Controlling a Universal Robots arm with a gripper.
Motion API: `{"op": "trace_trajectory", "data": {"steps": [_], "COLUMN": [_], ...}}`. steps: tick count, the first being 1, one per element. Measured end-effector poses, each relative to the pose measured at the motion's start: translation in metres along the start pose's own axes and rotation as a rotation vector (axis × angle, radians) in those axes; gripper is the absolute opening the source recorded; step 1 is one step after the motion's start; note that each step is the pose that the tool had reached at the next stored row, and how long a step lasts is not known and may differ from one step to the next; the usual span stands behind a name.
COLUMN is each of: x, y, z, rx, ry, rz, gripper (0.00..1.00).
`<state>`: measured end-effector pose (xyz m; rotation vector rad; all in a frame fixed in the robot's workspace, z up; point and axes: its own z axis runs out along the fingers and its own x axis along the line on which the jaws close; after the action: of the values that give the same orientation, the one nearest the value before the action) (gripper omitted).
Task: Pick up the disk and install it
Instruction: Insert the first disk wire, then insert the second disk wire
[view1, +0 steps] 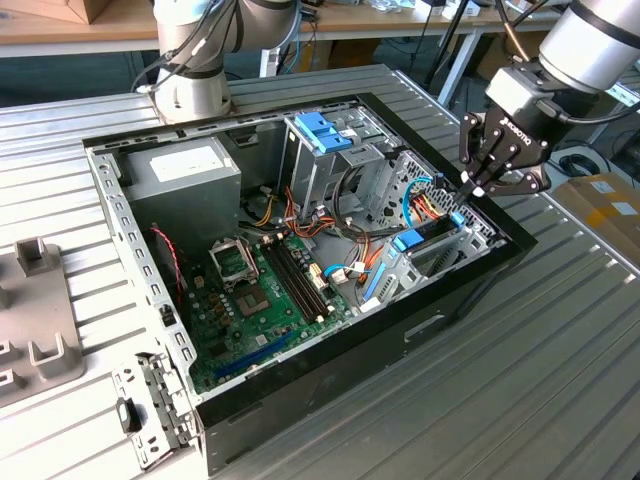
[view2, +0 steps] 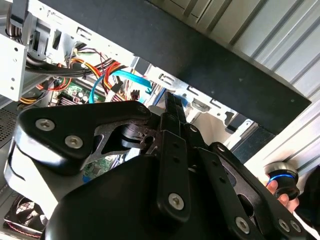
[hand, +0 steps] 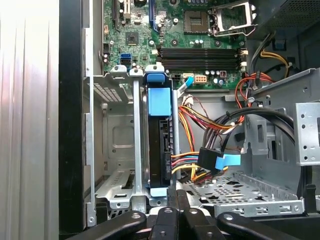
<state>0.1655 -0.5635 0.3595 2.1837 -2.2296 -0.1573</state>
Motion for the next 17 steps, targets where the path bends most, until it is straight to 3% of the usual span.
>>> {"op": "trace_trajectory", "data": {"steps": [11, 17], "x": [0.0, -0.0002], "y": [0.0002, 0.0005], "z": [-0.0001, -0.0036], "rx": [0.0, 0.0], "ry": [-0.0001, 0.0001], "rz": [0.0, 0.0], "gripper": [0.1, 0.1]}}
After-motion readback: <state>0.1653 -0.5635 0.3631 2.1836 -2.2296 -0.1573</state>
